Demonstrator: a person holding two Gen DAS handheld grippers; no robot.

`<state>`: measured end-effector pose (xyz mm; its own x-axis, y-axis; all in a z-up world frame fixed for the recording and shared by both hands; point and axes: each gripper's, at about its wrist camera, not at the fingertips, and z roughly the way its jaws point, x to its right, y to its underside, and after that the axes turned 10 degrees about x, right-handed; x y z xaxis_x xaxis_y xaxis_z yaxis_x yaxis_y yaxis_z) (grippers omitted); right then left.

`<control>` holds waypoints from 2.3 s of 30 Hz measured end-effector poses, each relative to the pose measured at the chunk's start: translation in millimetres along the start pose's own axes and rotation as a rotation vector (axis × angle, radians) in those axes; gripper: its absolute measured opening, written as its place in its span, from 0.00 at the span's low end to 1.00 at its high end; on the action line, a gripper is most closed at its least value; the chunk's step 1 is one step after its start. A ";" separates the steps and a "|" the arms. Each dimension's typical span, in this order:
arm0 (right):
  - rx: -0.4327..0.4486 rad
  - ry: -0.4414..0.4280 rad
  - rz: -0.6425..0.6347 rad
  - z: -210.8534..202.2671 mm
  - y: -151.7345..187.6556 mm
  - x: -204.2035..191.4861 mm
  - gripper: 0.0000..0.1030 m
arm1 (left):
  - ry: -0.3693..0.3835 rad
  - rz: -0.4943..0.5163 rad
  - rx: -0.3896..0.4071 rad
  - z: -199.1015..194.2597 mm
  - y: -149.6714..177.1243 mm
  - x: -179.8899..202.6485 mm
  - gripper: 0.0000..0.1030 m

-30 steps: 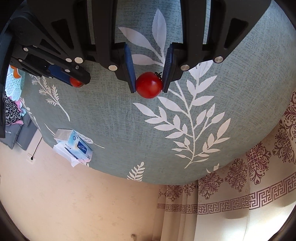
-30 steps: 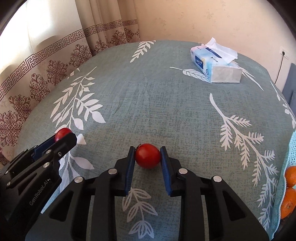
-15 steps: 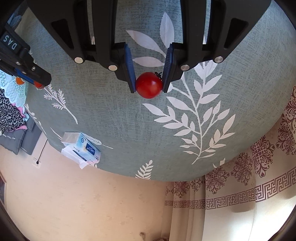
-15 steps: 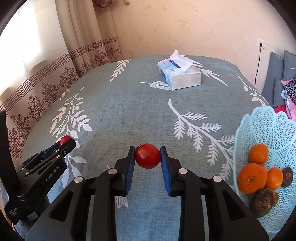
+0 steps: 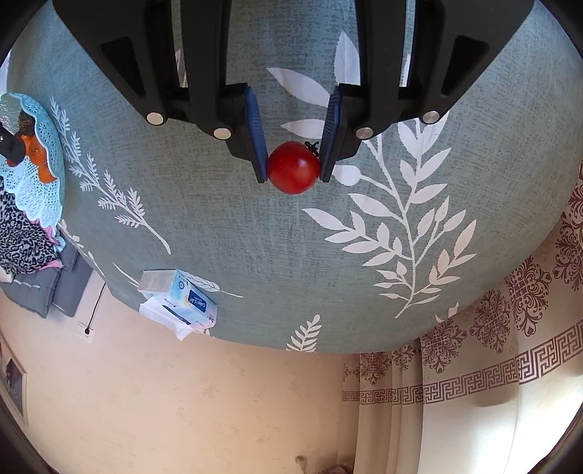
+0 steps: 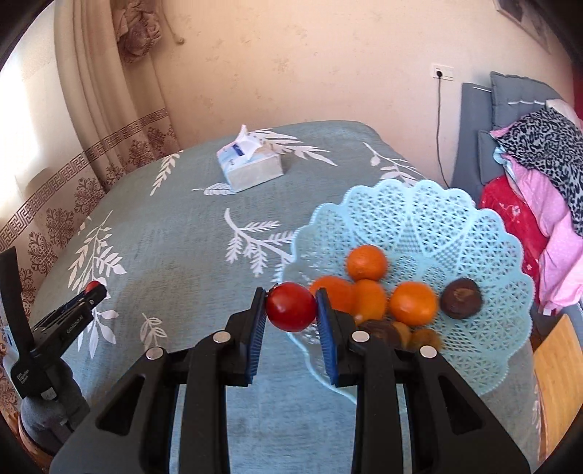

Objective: Organize fruits
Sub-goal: 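Carry the tomato into the blue basket and open the right gripper, then lower the tomato into the blue basket and open the left gripper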

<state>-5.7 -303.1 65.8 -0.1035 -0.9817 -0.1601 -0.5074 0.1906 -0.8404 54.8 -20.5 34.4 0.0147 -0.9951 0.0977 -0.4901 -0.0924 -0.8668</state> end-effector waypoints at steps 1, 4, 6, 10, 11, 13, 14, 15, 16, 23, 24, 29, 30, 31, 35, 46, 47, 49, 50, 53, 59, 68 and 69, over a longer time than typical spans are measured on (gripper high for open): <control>0.001 0.017 0.009 -2.8 1.6 8.3 0.27 | -0.002 0.003 0.000 0.3 0.1 0.4 0.28; 0.002 0.060 0.041 -10.4 5.8 30.2 0.27 | -0.006 0.011 0.000 0.7 0.5 1.9 0.28; 0.004 0.079 0.054 -15.5 9.1 42.5 0.27 | -0.006 0.018 0.000 0.6 1.1 3.6 0.28; 0.006 0.105 0.081 -22.7 13.6 60.1 0.29 | 0.009 0.039 -0.010 1.3 1.7 10.4 0.28; 0.010 0.111 0.086 -24.2 14.3 62.8 0.29 | 0.014 0.046 -0.013 0.9 2.0 13.0 0.28; 0.019 0.117 0.098 -29.0 15.4 69.9 0.30 | 0.031 0.061 -0.016 -1.7 2.4 19.9 0.28; 0.023 0.116 0.105 -30.3 15.5 72.7 0.30 | 0.041 0.073 -0.015 -3.9 2.7 24.5 0.28; 0.029 0.118 0.113 -32.3 15.5 76.0 0.30 | 0.050 0.084 -0.013 -6.4 3.2 29.4 0.28; 0.036 0.122 0.119 -34.9 16.2 79.3 0.30 | 0.063 0.097 -0.011 -9.7 3.7 35.6 0.28; 0.098 0.176 0.151 -54.6 22.0 104.8 0.30 | 0.236 0.171 -0.029 -31.6 6.1 90.0 0.28; 0.107 0.183 0.158 -57.4 22.8 109.0 0.30 | 0.264 0.182 -0.031 -34.8 6.1 98.9 0.28; 0.136 0.198 0.182 -67.1 25.1 120.5 0.30 | 0.403 0.218 -0.058 -48.2 5.1 143.9 0.28; 0.141 0.200 0.179 -68.5 25.5 120.9 0.30 | 0.429 0.224 -0.064 -50.4 5.1 152.1 0.28; 0.146 0.203 0.174 -70.1 26.5 121.2 0.30 | 0.456 0.230 -0.072 -52.3 5.0 160.6 0.28; 0.161 0.202 0.172 -73.8 28.9 121.0 0.37 | 0.542 0.250 -0.108 -53.2 3.7 191.9 0.28; 0.180 0.169 0.188 -80.7 28.5 121.1 0.40 | 0.647 0.340 -0.133 -44.8 8.2 261.4 0.28; 0.179 0.169 0.190 -81.0 28.7 121.8 0.40 | 0.649 0.346 -0.135 -43.4 9.2 265.2 0.28; 0.176 0.171 0.194 -80.9 29.8 123.4 0.40 | 0.653 0.354 -0.137 -41.5 11.1 270.7 0.28; 0.173 0.171 0.197 -81.0 30.4 124.2 0.40 | 0.654 0.360 -0.139 -41.3 12.1 273.1 0.29; 0.166 0.171 0.201 -81.1 31.9 125.7 0.42 | 0.646 0.353 -0.121 -41.1 12.8 272.1 0.57; 0.159 0.164 0.204 -80.9 34.1 124.9 0.60 | 0.589 0.329 -0.073 -41.2 9.0 255.4 0.77; 0.128 0.139 0.177 -76.6 35.6 114.8 0.83 | 0.440 0.376 0.020 -53.3 11.2 228.9 0.92; 0.124 0.142 0.170 -76.1 35.8 113.2 0.84 | 0.427 0.378 0.022 -54.0 11.6 226.9 0.92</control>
<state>-100.7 -407.0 57.0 -0.3018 -0.9232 -0.2378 -0.3642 0.3422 -0.8662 5.4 -245.5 72.9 -0.5140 -0.8570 -0.0362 -0.3746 0.2622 -0.8893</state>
